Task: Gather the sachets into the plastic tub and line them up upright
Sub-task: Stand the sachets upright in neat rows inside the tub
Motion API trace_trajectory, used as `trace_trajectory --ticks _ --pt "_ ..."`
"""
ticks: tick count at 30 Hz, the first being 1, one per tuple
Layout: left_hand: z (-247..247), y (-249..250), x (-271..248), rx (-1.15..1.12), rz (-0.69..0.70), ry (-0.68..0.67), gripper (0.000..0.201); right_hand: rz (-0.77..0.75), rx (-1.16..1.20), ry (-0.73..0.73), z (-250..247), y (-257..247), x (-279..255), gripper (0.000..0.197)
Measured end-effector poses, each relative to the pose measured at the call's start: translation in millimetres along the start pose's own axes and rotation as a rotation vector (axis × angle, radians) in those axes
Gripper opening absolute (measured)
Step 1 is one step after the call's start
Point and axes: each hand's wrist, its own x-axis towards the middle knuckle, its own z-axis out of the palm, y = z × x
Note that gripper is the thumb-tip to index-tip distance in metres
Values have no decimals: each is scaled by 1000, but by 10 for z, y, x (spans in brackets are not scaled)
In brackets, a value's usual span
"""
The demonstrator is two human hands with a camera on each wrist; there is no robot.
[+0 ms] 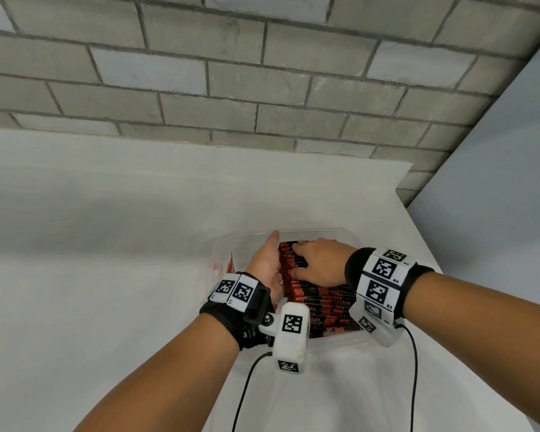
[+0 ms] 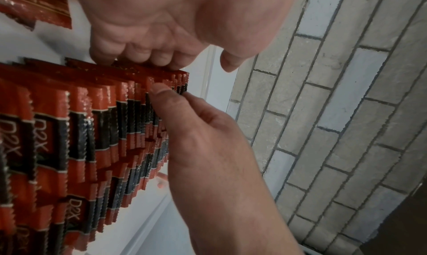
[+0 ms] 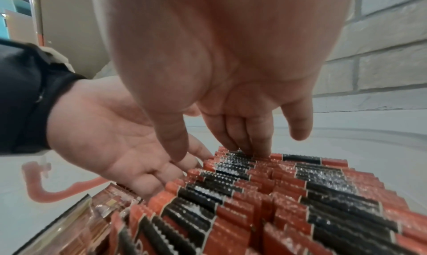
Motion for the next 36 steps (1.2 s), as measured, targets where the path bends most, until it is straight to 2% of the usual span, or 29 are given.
trace_trajectory --ticks 6,8,10,12,15,18,22,29,36 --pt "-82 80 -75 -21 41 -24 63 -20 89 43 -51 13 -58 61" --pt "-228 163 -179 -5 179 -41 59 -47 172 98 -72 9 -131 56" --pt "-448 277 -358 -2 378 -48 45 -83 254 154 -85 -16 -201 50" --pt "-727 381 -571 30 526 -12 32 -110 255 150 -91 -87 -254 48" --pt "-1154 409 -682 124 609 124 22 -127 213 72 -74 -243 -273 45" --pt "-1372 258 -588 280 519 233 14 -144 200 -11 -76 -427 -216 49" --pt "-1338 -11 -428 429 361 165 33 -160 64 -120 -61 -695 -69 61" --pt "-1348 -105 -302 395 387 163 34 -133 -225 -255 16 -1040 188 47" --pt "-1392 -114 -260 370 407 137 36 -101 -236 -320 80 -1168 252 56"
